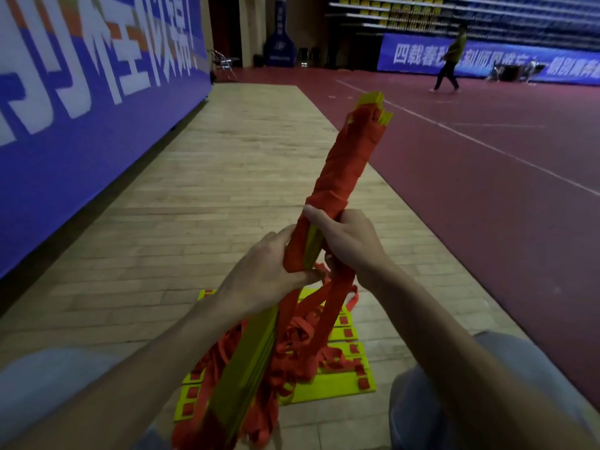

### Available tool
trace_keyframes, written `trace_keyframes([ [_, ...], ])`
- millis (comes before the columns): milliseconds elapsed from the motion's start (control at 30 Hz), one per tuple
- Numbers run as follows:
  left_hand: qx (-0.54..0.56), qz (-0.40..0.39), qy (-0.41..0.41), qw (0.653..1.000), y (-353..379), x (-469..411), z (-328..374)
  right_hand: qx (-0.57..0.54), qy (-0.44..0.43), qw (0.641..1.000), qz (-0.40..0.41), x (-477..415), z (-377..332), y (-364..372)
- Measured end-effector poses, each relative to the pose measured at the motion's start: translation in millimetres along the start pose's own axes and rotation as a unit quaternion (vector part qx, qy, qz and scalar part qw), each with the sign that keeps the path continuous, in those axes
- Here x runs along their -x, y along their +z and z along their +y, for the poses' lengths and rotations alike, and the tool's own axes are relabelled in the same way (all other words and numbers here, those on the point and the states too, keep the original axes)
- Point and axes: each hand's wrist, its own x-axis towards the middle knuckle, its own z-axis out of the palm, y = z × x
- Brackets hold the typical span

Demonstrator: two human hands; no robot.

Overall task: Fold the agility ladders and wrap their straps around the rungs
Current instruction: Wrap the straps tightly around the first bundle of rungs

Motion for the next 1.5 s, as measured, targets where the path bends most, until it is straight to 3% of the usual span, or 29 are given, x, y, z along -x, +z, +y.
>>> trace_keyframes([
  [67, 0.127, -0.013, -0.054, 0.990, -4.1, -0.2, 9.1, -0.047, 0.004, 0.999, 0.001, -0.8, -4.4, -4.2],
  [167, 0.294, -0.056, -0.114, 0.947, -2.0, 1.7, 15.5, -0.124, -0.005, 0.992, -0.028, 0.4, -7.3, -8.5],
  [333, 0.383, -0.137, -0.136, 0.903, -7.7, 4.6, 18.7, -0.133, -0.032, 0.986, -0.100, 1.9, -6.5, -12.3],
  [500, 0.349, -0.067, -0.110, 0.928, -5.7, -0.4, 10.1, -0.109, -0.037, 0.984, -0.138, -1.8, -4.0, -18.5],
  [667, 0.300, 0.001, -0.143, 0.943, 1.9, -3.8, -4.1, 0.081, -0.008, 0.986, -0.143, -5.7, 7.1, -15.6],
  [833, 0.223, -0.122, -0.221, 0.942, 18.9, 0.8, -5.8, 0.114, 0.049, 0.983, -0.134, -3.3, 12.2, 1.2],
  [900, 0.165, -0.170, -0.187, 0.953, 26.2, 6.6, -7.7, 0.121, 0.074, 0.979, -0.144, -2.0, 15.3, 5.2],
  [967, 0.140, -0.173, -0.147, 0.964, 32.2, 11.0, -10.9, 0.115, 0.083, 0.978, -0.156, -0.2, 18.3, 8.4],
  [1133, 0.130, -0.112, -0.159, 0.972, 35.3, 15.0, -15.6, 0.214, 0.011, 0.970, -0.119, 6.1, 31.2, 16.8],
  [1300, 0.136, -0.043, -0.143, 0.979, 30.0, 13.3, -11.8, 0.101, 0.028, 0.993, -0.055, 0.6, 35.3, 15.2],
  [1400, 0.243, -0.058, -0.170, 0.953, 27.8, 12.7, -8.3, 0.027, 0.031, 0.998, -0.039, -0.9, 32.3, 13.2],
  [1500, 0.328, -0.121, -0.203, 0.915, 24.4, 14.4, -5.5, -0.052, 0.037, 0.997, -0.051, -0.8, 33.0, 10.5],
])
